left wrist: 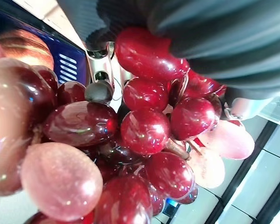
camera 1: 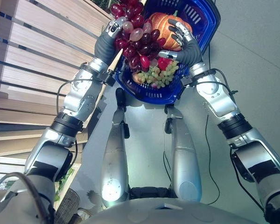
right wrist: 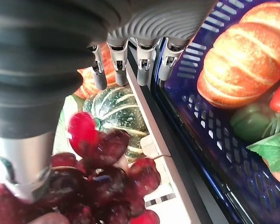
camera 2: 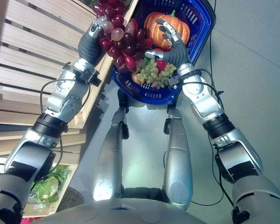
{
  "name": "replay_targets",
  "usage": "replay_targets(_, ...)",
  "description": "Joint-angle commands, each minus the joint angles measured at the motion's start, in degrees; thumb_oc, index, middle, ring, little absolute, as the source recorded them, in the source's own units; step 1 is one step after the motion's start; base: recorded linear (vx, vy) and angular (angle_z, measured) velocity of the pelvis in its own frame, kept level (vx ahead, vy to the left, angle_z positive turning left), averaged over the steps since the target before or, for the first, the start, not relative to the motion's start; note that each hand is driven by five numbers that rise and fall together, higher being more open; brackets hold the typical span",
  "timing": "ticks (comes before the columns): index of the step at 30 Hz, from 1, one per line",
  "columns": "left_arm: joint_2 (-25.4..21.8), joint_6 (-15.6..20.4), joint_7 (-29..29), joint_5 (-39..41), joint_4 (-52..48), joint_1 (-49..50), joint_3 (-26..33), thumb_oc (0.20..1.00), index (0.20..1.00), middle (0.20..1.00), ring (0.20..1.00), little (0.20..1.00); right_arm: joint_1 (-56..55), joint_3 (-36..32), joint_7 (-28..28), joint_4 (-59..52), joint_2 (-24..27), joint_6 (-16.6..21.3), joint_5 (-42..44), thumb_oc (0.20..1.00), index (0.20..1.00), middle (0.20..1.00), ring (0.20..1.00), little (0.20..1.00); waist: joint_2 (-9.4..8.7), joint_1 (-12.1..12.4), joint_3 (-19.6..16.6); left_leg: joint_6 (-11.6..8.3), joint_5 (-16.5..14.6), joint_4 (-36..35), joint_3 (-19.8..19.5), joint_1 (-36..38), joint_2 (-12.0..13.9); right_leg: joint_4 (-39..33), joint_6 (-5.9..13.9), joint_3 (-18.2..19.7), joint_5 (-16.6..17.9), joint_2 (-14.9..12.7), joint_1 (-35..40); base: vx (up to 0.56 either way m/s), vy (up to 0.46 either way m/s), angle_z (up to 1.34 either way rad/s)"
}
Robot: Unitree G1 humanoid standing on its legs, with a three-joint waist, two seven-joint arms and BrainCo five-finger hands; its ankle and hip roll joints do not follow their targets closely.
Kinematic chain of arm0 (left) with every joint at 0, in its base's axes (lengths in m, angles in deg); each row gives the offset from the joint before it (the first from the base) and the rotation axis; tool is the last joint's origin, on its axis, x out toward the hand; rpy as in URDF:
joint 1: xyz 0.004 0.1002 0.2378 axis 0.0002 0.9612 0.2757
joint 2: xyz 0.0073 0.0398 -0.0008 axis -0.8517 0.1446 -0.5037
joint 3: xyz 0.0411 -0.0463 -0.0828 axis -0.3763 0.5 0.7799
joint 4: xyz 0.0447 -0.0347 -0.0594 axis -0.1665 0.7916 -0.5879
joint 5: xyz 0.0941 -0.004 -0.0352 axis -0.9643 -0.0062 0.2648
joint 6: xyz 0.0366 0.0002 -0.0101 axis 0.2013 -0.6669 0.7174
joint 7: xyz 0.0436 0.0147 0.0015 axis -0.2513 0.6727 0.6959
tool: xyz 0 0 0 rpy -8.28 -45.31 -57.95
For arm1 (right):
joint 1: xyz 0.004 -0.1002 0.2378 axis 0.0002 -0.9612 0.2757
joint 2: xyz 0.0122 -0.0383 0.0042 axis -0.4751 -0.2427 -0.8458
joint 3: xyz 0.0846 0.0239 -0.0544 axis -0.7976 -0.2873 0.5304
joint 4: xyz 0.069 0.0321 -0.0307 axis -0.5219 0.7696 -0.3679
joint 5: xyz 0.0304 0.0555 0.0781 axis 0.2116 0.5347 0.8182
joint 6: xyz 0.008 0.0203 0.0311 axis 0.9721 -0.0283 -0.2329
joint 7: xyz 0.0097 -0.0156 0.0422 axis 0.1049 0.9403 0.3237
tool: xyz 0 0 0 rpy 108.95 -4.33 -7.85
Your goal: Pick up fruits and vegetables into the basket
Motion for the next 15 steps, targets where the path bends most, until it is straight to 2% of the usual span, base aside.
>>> replay_targets(1,0.4,2.7,-0.7,-2.2,-7.2,-3.2,-0.2,0.200,0.200,0.200,0.200,0.200,2.5,1.1,-2.4,-6.3,0.0,1.1,0.7,1.000,1.000,1.000,1.000,1.000,-0.64,0.1,-0.5,4.36,-4.7,2.9,3.1,0.2,-5.8,-5.4,0.36,-2.9,1.1,3.0,5.1,0.00,0.000,0.00)
replay_targets(7,0.1,2.8,-0.4,-2.3,-8.1,-3.5,-0.8,0.200,0.200,0.200,0.200,0.200,2.3,2.6,-8.5,-6.9,-0.6,-0.3,7.3,1.000,1.000,1.000,1.000,1.000,-0.63,0.2,-0.5,4.33,-4.7,3.1,3.0,0.3,-5.9,-5.2,0.22,-3.1,1.0,3.0,5.2,0.00,0.000,0.00)
replay_targets(12,-0.1,2.9,-0.2,-2.7,-8.6,-3.5,-1.6,0.200,0.200,0.200,0.200,0.200,1.4,3.4,-15.2,-7.2,-1.3,-2.8,17.0,1.000,1.000,1.000,1.000,1.000,-0.70,0.4,-0.5,4.34,-4.6,3.2,2.9,0.3,-6.0,-5.1,0.11,-3.3,0.9,3.0,5.4,0.00,0.000,0.00)
replay_targets(15,-0.2,3.0,-0.1,-2.8,-8.5,-3.6,-1.8,0.200,0.200,0.200,0.200,0.200,1.4,3.9,-16.9,-7.0,-1.4,-3.2,19.2,1.000,1.000,1.000,1.000,1.000,-0.75,0.4,-0.5,4.33,-4.6,3.2,2.9,0.3,-5.9,-5.1,0.11,-3.4,0.9,3.0,5.4,0.00,0.000,0.00)
